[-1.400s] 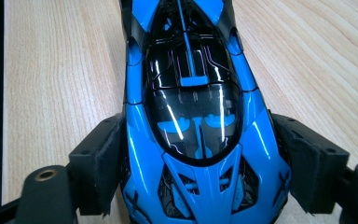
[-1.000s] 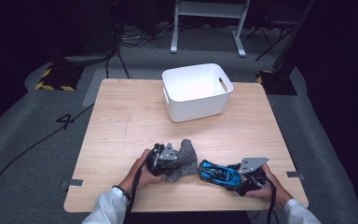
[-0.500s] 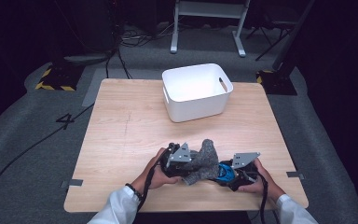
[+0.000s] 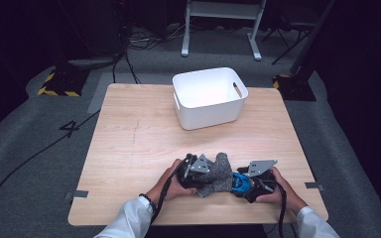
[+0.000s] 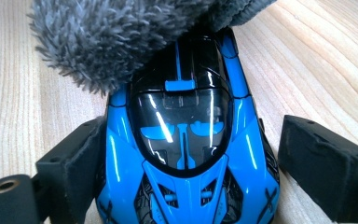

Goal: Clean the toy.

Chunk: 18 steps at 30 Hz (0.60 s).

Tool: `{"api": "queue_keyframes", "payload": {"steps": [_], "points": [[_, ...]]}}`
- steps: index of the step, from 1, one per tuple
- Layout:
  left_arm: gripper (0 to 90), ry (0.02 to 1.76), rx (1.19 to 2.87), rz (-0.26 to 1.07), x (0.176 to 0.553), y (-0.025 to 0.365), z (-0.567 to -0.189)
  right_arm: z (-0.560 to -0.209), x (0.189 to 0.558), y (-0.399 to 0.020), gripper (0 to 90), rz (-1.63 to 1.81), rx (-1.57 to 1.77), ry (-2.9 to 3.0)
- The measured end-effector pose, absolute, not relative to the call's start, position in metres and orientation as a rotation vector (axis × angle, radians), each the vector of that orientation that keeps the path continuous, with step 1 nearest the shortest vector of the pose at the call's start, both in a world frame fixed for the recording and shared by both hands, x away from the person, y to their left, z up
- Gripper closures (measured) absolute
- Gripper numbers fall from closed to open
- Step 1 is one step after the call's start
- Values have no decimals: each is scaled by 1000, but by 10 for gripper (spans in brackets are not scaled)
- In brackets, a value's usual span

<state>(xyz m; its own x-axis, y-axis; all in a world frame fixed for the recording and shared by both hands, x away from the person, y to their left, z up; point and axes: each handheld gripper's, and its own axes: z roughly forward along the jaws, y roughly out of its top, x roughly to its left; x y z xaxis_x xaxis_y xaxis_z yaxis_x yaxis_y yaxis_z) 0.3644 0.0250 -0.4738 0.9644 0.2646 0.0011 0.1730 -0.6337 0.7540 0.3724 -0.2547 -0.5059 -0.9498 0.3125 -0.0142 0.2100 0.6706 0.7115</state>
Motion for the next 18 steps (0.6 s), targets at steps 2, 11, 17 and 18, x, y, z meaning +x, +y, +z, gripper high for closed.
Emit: {"api": "queue_keyframes", "payload": {"steps": [2, 11, 17, 18], "points": [[726, 307, 2274, 145, 367, 31, -473, -506, 373, -257, 130, 1146, 428, 2748], [719, 421, 2301, 154, 379, 49, -483, -504, 368, -268, 216, 1157, 452, 2734], [710, 368, 2225, 146, 374, 42, -473, -504, 368, -269, 221, 1163, 448, 2731], [709, 353, 2204, 136, 371, 39, -469, -504, 368, -269, 221, 1166, 448, 2729]]}}
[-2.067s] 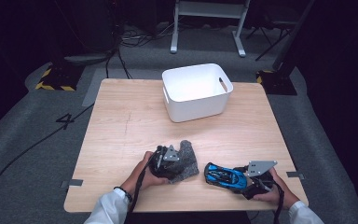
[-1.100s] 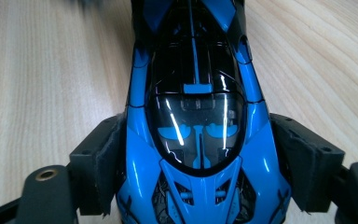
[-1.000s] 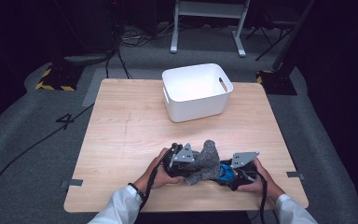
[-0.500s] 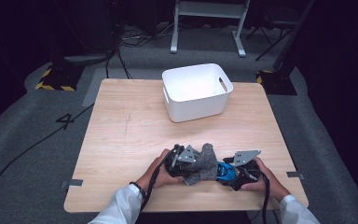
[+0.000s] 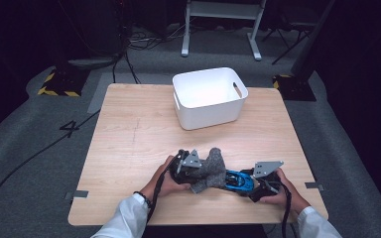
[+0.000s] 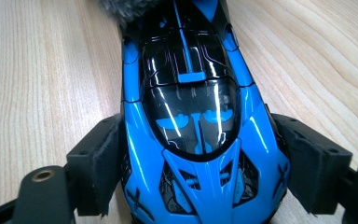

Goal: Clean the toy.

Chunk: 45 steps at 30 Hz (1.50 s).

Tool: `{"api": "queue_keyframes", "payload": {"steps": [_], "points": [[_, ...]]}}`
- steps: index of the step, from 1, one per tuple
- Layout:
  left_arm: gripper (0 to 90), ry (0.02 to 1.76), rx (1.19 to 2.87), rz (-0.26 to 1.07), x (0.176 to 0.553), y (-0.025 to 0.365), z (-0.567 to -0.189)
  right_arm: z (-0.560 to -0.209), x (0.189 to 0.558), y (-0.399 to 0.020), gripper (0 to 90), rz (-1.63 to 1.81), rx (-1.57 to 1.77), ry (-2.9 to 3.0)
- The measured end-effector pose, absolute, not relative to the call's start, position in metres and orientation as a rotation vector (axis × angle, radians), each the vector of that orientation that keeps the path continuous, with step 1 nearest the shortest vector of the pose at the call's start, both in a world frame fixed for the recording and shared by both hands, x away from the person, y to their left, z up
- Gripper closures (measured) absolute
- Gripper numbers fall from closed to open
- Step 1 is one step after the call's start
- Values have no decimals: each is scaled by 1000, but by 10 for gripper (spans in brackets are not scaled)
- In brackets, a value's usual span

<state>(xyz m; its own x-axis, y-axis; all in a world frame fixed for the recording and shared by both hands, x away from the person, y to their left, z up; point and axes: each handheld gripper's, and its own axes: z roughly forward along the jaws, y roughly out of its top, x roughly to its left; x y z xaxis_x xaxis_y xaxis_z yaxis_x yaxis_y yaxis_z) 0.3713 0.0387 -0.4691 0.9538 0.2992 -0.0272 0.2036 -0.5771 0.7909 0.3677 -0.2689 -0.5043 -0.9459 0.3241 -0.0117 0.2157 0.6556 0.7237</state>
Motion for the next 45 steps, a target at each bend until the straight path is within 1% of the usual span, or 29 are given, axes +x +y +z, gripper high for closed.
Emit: {"api": "queue_keyframes", "payload": {"steps": [5, 7, 11, 15, 16, 21, 24, 26, 28, 29, 35, 38, 41, 42, 43, 44, 45], "points": [[694, 246, 2152, 80, 363, 18, -456, -503, 368, -264, 224, 1147, 443, 2733], [688, 242, 2141, 58, 365, 8, -457, -503, 368, -263, 224, 1150, 450, 2726], [669, 245, 2180, 50, 370, -9, -465, -505, 368, -262, 225, 1178, 463, 2720], [659, 280, 2219, 73, 372, -12, -471, -505, 369, -262, 225, 1194, 471, 2720], [674, 286, 2239, 76, 373, -12, -474, -505, 369, -261, 224, 1190, 471, 2724], [708, 283, 2233, 80, 373, -9, -476, -506, 370, -262, 220, 1182, 441, 2726], [720, 272, 2249, 96, 373, -6, -476, -506, 370, -265, 184, 1174, 449, 2721], [722, 272, 2251, 93, 373, -5, -476, -506, 370, -267, 181, 1172, 452, 2723], [724, 273, 2254, 90, 374, -4, -475, -506, 369, -273, 198, 1177, 449, 2722], [724, 273, 2256, 89, 374, -3, -475, -506, 369, -274, 224, 1183, 447, 2727], [719, 300, 2241, 52, 377, -3, -475, -505, 368, -273, 241, 1192, 421, 2726], [702, 309, 2249, 41, 376, -9, -472, -505, 368, -272, 252, 1197, 418, 2726], [673, 287, 2264, 56, 376, -26, -469, -505, 369, -272, 252, 1197, 417, 2729], [656, 287, 2264, 56, 376, -26, -469, -505, 369, -272, 252, 1198, 418, 2728], [656, 299, 2267, 66, 376, -31, -468, -505, 369, -272, 252, 1198, 418, 2728], [598, 334, 2273, 73, 378, -41, -467, -506, 368, -272, 252, 1199, 419, 2727], [587, 340, 2285, 96, 378, -47, -467, -506, 368, -272, 252, 1200, 419, 2726]]}}
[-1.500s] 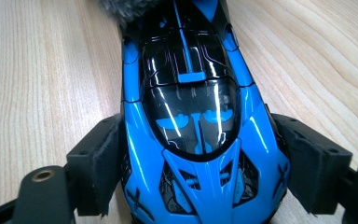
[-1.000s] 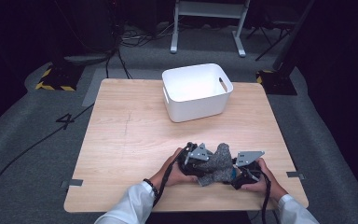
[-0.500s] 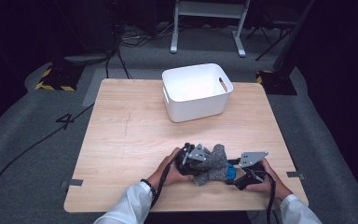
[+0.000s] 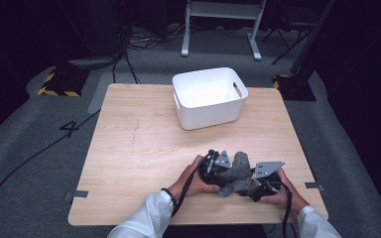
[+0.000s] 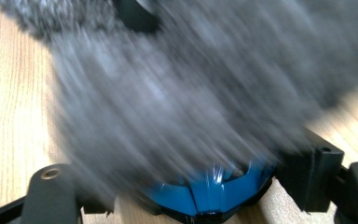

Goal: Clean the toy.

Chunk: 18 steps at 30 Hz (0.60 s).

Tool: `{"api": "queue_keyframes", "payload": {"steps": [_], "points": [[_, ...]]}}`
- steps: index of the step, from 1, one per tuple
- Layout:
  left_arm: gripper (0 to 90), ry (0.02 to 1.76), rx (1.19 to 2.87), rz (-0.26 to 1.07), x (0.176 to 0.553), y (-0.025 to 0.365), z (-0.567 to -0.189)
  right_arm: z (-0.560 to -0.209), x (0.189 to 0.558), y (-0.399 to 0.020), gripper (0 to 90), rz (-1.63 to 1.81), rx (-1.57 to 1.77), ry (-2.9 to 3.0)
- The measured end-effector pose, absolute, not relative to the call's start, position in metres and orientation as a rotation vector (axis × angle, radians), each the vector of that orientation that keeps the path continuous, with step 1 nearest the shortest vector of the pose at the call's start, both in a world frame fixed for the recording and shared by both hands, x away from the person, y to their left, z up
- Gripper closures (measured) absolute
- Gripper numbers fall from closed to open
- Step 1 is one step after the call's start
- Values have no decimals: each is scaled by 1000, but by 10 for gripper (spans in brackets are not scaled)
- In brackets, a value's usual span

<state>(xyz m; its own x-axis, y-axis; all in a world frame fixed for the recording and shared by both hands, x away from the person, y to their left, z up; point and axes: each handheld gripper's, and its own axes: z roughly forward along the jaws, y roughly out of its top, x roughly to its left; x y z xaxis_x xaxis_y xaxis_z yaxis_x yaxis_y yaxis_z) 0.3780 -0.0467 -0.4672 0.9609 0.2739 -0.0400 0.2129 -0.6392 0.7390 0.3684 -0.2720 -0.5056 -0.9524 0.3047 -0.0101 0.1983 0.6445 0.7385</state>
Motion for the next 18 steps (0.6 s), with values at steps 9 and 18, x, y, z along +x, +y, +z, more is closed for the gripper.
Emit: {"api": "queue_keyframes", "payload": {"steps": [9, 18], "points": [[476, 458, 2328, 116, 385, -73, -472, -506, 368, -273, 252, 1206, 428, 2718], [574, 383, 2388, 191, 378, -87, -469, -507, 367, -273, 252, 1208, 435, 2714]]}}
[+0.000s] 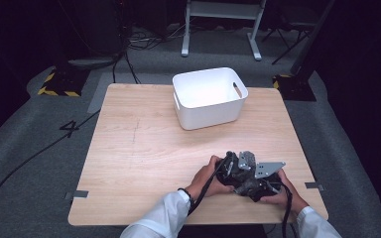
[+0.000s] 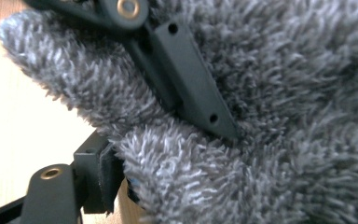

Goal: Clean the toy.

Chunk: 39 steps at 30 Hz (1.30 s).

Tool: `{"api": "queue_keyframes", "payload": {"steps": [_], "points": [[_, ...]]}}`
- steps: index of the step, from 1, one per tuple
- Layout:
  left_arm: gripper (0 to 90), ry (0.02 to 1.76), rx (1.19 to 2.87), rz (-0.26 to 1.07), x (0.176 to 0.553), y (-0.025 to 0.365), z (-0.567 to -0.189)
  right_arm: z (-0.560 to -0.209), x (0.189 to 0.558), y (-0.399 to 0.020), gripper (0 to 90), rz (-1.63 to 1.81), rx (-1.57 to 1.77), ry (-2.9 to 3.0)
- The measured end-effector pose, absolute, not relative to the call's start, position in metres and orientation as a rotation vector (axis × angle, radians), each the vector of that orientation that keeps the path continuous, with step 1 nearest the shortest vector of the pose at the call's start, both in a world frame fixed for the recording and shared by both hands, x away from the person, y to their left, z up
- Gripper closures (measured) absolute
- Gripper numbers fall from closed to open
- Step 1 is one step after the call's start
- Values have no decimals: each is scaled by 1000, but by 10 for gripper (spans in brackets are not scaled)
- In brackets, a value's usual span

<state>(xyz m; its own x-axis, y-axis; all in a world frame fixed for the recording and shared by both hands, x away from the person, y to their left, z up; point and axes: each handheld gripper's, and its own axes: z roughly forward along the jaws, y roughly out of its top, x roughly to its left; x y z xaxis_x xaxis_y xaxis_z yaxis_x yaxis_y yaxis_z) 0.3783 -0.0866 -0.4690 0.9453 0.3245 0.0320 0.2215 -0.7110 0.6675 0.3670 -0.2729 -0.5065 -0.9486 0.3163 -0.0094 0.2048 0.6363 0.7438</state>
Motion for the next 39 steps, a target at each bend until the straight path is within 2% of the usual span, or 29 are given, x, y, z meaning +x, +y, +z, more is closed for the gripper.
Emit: {"api": "queue_keyframes", "payload": {"steps": [5, 15, 23, 27, 32, 39], "points": [[643, 358, 2400, 192, 377, -76, -464, -506, 367, -273, 252, 1206, 435, 2714], [684, 336, 2369, 146, 362, -21, -463, -506, 367, -273, 251, 1206, 434, 2714], [692, 343, 2361, 129, 348, 4, -466, -506, 367, -272, 250, 1205, 436, 2714], [697, 295, 2356, 90, 342, 0, -467, -506, 367, -272, 250, 1205, 435, 2715], [687, 219, 2376, 78, 335, -34, -474, -506, 367, -272, 252, 1206, 435, 2713], [689, 233, 2351, 48, 348, -55, -469, -506, 367, -272, 252, 1207, 436, 2712]]}}
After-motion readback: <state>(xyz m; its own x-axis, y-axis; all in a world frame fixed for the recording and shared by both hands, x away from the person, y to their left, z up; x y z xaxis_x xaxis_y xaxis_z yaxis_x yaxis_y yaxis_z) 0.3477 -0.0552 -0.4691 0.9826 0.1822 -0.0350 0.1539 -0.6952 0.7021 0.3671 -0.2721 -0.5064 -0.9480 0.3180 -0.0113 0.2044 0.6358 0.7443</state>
